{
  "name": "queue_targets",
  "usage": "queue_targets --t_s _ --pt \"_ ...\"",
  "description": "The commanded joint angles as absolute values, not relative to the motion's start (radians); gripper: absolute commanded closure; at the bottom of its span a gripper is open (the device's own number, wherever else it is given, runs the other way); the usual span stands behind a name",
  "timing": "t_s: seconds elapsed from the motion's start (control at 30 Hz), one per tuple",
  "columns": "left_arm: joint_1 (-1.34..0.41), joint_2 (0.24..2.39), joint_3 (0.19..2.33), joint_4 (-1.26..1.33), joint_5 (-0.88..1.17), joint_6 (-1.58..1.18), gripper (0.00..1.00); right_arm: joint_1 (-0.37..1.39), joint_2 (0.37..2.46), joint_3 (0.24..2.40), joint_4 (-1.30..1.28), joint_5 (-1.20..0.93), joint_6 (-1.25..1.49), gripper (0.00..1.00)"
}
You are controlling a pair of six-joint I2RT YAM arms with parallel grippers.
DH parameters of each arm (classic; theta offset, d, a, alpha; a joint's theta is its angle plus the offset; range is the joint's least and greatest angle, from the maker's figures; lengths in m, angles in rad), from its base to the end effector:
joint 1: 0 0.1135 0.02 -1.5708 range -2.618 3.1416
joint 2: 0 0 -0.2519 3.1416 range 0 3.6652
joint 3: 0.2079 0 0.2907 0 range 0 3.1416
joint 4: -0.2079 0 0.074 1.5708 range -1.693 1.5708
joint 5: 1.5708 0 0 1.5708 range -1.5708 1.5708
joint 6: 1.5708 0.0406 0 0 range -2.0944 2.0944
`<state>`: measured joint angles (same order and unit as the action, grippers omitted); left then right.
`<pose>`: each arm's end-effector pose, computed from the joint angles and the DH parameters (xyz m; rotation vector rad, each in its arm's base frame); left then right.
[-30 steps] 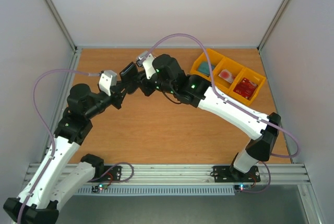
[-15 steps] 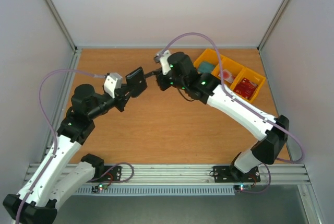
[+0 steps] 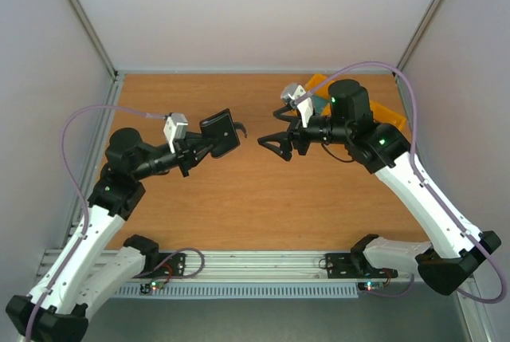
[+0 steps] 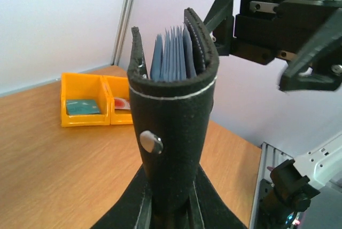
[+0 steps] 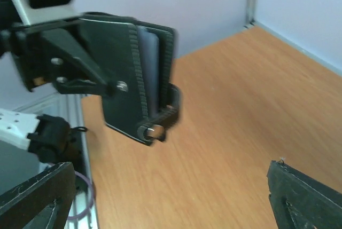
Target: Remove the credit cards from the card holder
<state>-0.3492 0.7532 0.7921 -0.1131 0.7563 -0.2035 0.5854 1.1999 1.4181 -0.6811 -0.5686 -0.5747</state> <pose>0.1985 -0.1019 0.3491 0.7151 1.5749 -1.0313 0.2298 0.1786 0.4201 -1.3782 1.4534 0.5825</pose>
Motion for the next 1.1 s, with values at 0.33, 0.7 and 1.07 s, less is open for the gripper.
queue_targets --t_s 0.33,0.7,1.07 --pt "-0.348 0.774 0.785 0.216 1.102 -0.339 1.0 0.652 1.222 1.367 -0.447 -0.81 -0.473 0.04" --pt "-0.351 0.739 0.743 0.29 1.236 -0.315 1.0 0.607 1.235 1.38 -0.476 -0.964 -0.437 0.4" --pt "-0.375 0.751 0.735 0.273 1.26 -0.282 1.0 0.705 1.248 1.449 -0.561 -0.967 -0.526 0.53"
